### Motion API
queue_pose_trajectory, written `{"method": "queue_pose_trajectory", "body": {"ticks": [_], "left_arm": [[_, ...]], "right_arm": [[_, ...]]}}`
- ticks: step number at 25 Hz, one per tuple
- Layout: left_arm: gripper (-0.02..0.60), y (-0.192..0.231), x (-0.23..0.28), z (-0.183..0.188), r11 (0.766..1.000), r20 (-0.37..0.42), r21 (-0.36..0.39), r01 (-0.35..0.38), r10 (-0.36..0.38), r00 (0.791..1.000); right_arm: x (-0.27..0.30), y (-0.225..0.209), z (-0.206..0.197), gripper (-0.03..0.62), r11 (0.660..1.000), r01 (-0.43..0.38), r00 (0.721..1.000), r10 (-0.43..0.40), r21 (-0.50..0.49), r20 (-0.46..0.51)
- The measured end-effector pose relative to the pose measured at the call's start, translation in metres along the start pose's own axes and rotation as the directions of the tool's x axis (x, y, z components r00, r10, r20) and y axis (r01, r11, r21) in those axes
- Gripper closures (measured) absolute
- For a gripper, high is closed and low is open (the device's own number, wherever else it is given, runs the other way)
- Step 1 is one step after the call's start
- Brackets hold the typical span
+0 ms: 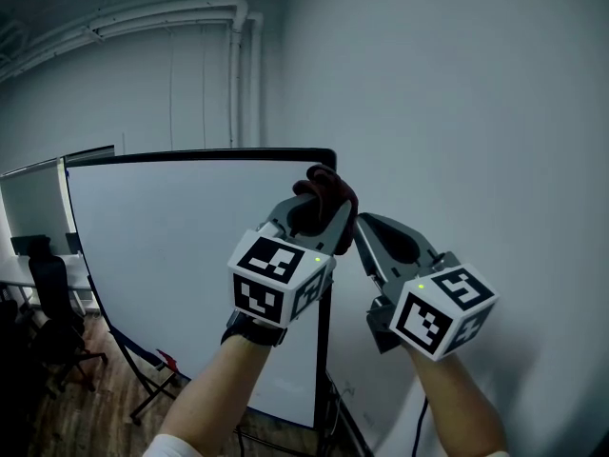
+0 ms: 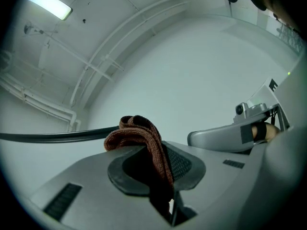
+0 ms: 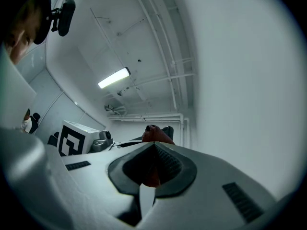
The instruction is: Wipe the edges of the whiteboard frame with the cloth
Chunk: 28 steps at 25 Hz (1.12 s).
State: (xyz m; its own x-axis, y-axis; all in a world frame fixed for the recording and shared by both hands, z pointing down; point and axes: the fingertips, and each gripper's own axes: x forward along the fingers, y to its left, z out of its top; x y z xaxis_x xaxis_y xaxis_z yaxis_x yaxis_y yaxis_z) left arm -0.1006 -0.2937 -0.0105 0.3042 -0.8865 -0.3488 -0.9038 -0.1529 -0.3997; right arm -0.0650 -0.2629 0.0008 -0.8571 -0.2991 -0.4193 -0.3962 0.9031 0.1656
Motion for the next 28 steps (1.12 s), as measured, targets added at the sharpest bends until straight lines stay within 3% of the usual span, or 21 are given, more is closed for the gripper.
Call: {"method": "queue_pose_trajectory", "body": {"ticks": [6, 12, 18, 23, 28], "left_arm": [[0.509, -0.015, -0.026, 0.007, 1.000, 0.034, -0.002, 0.019, -0.019, 0.999], [0.509, -0.032, -0.060, -0.013, 0.999, 0.028, -0.026, 0.037, -0.036, 0.999], [0.509, -0.064, -0.098, -0.040, 0.995, 0.041, -0.017, 0.099, -0.098, 0.994], [0.509, -0.104, -0.130, -0.102, 0.987, -0.028, -0.096, 0.131, -0.134, 0.991], [0.509, -0.127, -0.164, -0.155, 0.963, -0.084, -0.241, 0.122, -0.146, 0.986]], "right_arm": [[-0.013, 0.008, -0.007, 0.592, 1.000, -0.001, 1.000, 0.001, 0.020, 0.003], [-0.032, 0.017, -0.024, 0.591, 1.000, -0.007, 1.000, 0.007, 0.028, -0.010], [-0.054, 0.028, -0.067, 0.591, 0.996, 0.007, 0.998, -0.003, 0.085, -0.055], [-0.079, 0.046, -0.131, 0.591, 0.994, 0.020, 0.989, -0.004, 0.104, -0.148], [-0.103, 0.059, -0.185, 0.592, 0.990, 0.040, 0.973, -0.008, 0.138, -0.229]]}}
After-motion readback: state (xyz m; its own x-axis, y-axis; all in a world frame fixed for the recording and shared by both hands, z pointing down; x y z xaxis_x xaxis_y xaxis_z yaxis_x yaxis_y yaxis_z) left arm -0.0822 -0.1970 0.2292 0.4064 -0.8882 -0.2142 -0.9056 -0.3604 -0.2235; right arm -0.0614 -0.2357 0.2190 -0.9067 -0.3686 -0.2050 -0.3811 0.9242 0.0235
